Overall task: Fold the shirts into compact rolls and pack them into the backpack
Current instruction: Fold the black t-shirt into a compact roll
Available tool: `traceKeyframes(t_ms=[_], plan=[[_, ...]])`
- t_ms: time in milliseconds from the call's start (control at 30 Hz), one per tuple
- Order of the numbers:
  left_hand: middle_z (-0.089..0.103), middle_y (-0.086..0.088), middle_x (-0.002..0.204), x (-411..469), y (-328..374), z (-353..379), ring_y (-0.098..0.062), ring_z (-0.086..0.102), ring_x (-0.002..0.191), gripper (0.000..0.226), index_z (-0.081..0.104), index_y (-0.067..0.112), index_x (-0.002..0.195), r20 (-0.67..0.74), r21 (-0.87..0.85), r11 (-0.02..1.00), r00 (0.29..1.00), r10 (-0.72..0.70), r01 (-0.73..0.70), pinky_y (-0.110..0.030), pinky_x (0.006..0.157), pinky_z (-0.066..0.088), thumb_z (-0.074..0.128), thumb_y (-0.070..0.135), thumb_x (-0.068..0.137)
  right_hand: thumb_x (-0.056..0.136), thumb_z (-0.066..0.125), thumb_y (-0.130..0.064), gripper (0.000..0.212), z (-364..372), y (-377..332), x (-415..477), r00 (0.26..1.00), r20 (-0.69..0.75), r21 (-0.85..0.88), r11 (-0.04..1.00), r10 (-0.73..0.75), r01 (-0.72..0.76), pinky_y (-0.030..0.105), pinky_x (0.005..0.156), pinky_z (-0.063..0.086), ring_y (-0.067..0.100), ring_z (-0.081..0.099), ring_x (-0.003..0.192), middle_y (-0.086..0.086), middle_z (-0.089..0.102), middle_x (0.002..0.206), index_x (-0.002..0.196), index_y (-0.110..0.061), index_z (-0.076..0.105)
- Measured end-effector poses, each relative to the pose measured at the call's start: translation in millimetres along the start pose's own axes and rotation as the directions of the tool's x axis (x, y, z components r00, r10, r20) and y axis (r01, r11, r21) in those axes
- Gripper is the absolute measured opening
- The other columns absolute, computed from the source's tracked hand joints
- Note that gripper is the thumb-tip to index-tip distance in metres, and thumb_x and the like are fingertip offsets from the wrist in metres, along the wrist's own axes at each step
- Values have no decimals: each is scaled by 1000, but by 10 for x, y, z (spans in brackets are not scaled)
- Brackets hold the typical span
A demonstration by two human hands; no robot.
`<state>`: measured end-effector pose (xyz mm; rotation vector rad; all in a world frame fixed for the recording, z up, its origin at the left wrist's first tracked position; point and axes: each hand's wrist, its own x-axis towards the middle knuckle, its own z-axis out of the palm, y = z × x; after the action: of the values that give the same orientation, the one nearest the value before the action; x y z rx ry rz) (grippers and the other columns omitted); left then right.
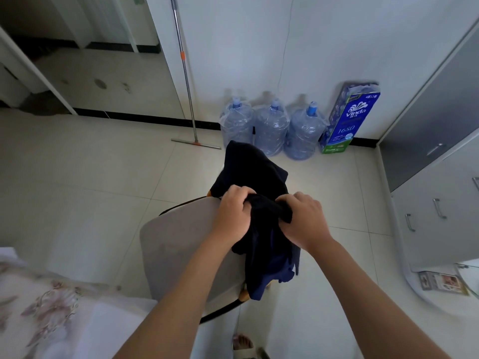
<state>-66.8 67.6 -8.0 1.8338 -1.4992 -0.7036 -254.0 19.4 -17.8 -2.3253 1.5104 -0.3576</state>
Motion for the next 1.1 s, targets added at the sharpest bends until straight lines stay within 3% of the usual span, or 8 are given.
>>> traceKeyframes(t_ms=[133, 267, 400, 500, 567, 733, 967, 1100], plan=[[57, 13, 102, -30, -35, -288, -2, 55, 90, 21, 50, 32, 104, 73, -52, 995, 994, -78, 82, -23, 76, 44, 46, 13, 96, 92, 57, -19, 28, -116, -123, 168, 976, 14, 173, 961, 216, -215, 35, 79, 48, 27, 62, 93, -1, 65, 104, 112, -32, 69], [59, 18, 112, -68, 121, -383, 1, 61, 95, 64, 38, 50, 130, 179, -127, 991, 984, -14, 37, -19, 82, 52, 74, 30, 82, 84, 51, -4, 30, -254, -648, 372, 1000, 11, 325, 946, 8, -11, 35, 71, 50, 21, 62, 78, -1, 68, 86, 105, -22, 64], [67, 15, 102, -13, 127, -640, -6, 63, 95, 41, 58, 41, 121, -20, -20, 998, 998, -65, 64, -23, 82, 51, 58, 14, 90, 80, 64, -7, 35, -210, -832, 413, 994, -2, 431, 897, -106, 97, 13, 83, 43, 2, 58, 92, -11, 64, 100, 109, -27, 62], [69, 15, 100, -108, -9, -1000, -6, 63, 96, 54, 66, 38, 108, 44, 10, 994, 993, -105, 105, -29, 87, 53, 45, -2, 79, 81, 73, -32, 44, 48, -724, 459, 980, 99, 93, 982, -172, 163, 41, 111, 32, 23, 43, 129, -3, 53, 134, 124, -35, 62], [68, 16, 98, -241, -79, -1240, -4, 62, 95, 56, 65, 38, 106, 42, 10, 992, 991, -127, 127, -29, 86, 53, 41, -5, 80, 88, 69, -37, 31, 161, -829, 486, 979, 148, 132, 984, -139, 120, 46, 114, 27, 22, 43, 133, -3, 54, 138, 120, -35, 65], [67, 18, 99, -727, -364, -1839, -4, 63, 97, 47, 61, 44, 106, -105, -99, 964, 961, -255, 245, -22, 80, 50, 43, 4, 88, 98, 55, -22, 12, 143, -1784, 496, 954, 193, 457, 881, -230, 120, 38, 73, 53, 18, 63, 77, -6, 65, 84, 103, -33, 52], [68, 13, 92, -1999, -811, -3053, -10, 64, 90, 15, 64, 39, 100, -376, -154, 910, 829, -415, 385, -33, 82, 50, 57, 45, 88, 82, 54, -19, 37, 147, -3471, 30, 778, 364, 489, 816, -512, 308, 41, 63, 51, 20, 62, 72, 0, 64, 90, 111, -35, 37], [62, 10, 90, -3120, -1189, -3582, -13, 57, 85, 12, 58, 31, 101, -575, -136, 855, 663, -479, 500, -32, 72, 42, 49, 24, 96, 78, 51, -13, 28, 303, -4458, -499, 649, 455, 449, 786, -610, 424, 33, 62, 40, 17, 56, 80, -4, 58, 91, 99, -32, 45]])
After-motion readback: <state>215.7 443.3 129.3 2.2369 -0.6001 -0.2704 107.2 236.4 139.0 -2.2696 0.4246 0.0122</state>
